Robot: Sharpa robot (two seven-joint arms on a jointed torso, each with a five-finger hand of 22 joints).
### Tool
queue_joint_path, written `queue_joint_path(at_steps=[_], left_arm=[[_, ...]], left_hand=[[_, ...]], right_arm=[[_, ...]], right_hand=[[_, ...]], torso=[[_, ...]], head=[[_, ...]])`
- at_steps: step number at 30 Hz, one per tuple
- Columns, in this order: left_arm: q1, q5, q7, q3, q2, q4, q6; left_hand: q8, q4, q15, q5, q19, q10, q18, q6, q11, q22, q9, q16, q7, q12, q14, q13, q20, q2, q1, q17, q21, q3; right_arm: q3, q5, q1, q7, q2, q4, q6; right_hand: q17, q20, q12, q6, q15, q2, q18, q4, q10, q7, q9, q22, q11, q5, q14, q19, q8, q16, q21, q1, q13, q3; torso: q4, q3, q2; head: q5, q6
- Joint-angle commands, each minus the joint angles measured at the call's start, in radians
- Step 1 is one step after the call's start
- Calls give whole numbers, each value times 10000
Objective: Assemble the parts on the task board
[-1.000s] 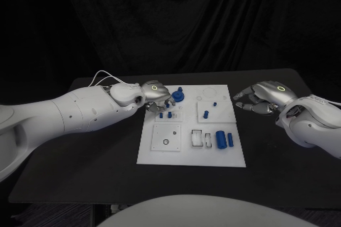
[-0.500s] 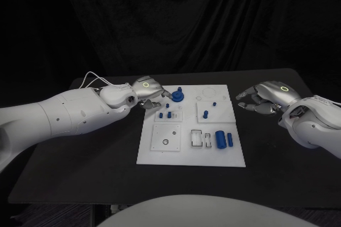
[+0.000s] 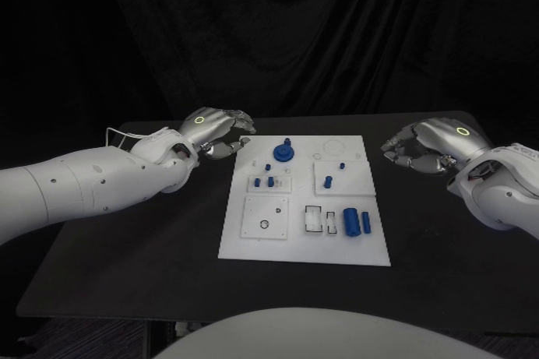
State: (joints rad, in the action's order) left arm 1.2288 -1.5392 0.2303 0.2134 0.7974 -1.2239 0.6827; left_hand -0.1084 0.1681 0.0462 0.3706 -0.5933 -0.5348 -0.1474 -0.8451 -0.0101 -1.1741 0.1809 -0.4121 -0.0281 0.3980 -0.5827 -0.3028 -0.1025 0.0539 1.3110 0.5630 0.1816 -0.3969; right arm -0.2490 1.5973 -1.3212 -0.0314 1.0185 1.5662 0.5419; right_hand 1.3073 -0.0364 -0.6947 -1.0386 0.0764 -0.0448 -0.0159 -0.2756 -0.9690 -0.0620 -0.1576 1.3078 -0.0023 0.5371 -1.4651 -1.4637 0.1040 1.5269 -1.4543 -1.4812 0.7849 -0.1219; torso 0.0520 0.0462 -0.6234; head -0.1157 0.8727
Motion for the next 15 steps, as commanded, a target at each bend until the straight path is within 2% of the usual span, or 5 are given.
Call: queue_joint_path(at_steps=[1, 4, 9, 11, 15], left_arm=[[10, 6167, 3303, -4, 93, -258, -1667], [11, 8099, 3920, -3, 197, -468, -2799], [12, 11224, 4460, -2, 376, -860, -4765], [12, 12283, 4544, -2, 424, -1036, -5604], [11, 13158, 4572, -2, 458, -1280, -6489]], left_hand=[[206, 555, 166, 572, 1559, 623, 296, 184, -16, 794, -120, 1409, -95, -170, 1248, 324, -122, -6, -440, -682, -1232, 486], [408, 1087, 210, 989, 2395, 1162, 141, 345, -13, 2197, -325, 3088, -145, -386, 2639, 982, -291, -72, -382, -2490, -1220, 1415], [503, 1204, 146, 1178, 3173, 2448, 139, 2169, 128, 4439, -936, 3853, -89, -1421, 4335, 2160, -194, -666, -539, -4473, -1245, 3033], [605, 1237, 160, 858, 3988, 3175, 93, 3743, 187, 6381, -1320, 3958, -18, -2013, 5070, 2614, -283, -1084, -823, -5157, -1326, 4144], [680, 1220, 165, -104, 4841, 4044, 92, 4754, 480, 7951, -1406, 4107, 282, -2619, 5788, 2704, -978, -1559, -1521, -5609, -1419, 5245]], right_arm=[[17, -172, -221, 55, -47, 68, -24], [18, -192, -404, 10, -159, 39, -568], [18, -185, -703, -30, -580, -255, -1617], [19, 17, -773, -15, -804, -449, -2050], [19, 446, -810, 182, -1167, -841, -2615]], right_hand=[[1782, -140, 608, 42, -162, -169, -235, 8, 478, 43, -140, 2096, 167, 13, -686, 79, -22, -117, 255, -12, -533, -176], [1519, -259, 1070, 232, -305, -278, -310, -17, 722, 54, -229, 1987, 346, 5, -528, 337, -125, -292, 585, 56, -930, -247], [1141, -500, 2301, 789, -577, -445, -411, -76, 1392, 294, -246, 1850, 656, 14, -262, 696, -371, -539, 1048, 155, -1907, -429], [963, -597, 3137, 973, -703, -527, -445, -81, 1567, 282, -229, 1820, 772, 4, -158, 769, -378, -646, 1178, 179, -2653, -566], [501, -617, 4141, 1091, -625, -834, -444, -97, 1429, 388, -114, 1832, 678, 1, 8, 691, -371, -924, 1187, 403, -3665, -464]], torso=[[-23, -38, 62], [-82, -64, 104], [-117, -108, 196], [-130, -142, 240], [-241, -214, 332]], head=[[29, -1], [52, -1], [45, -1], [91, -1], [232, -1]])
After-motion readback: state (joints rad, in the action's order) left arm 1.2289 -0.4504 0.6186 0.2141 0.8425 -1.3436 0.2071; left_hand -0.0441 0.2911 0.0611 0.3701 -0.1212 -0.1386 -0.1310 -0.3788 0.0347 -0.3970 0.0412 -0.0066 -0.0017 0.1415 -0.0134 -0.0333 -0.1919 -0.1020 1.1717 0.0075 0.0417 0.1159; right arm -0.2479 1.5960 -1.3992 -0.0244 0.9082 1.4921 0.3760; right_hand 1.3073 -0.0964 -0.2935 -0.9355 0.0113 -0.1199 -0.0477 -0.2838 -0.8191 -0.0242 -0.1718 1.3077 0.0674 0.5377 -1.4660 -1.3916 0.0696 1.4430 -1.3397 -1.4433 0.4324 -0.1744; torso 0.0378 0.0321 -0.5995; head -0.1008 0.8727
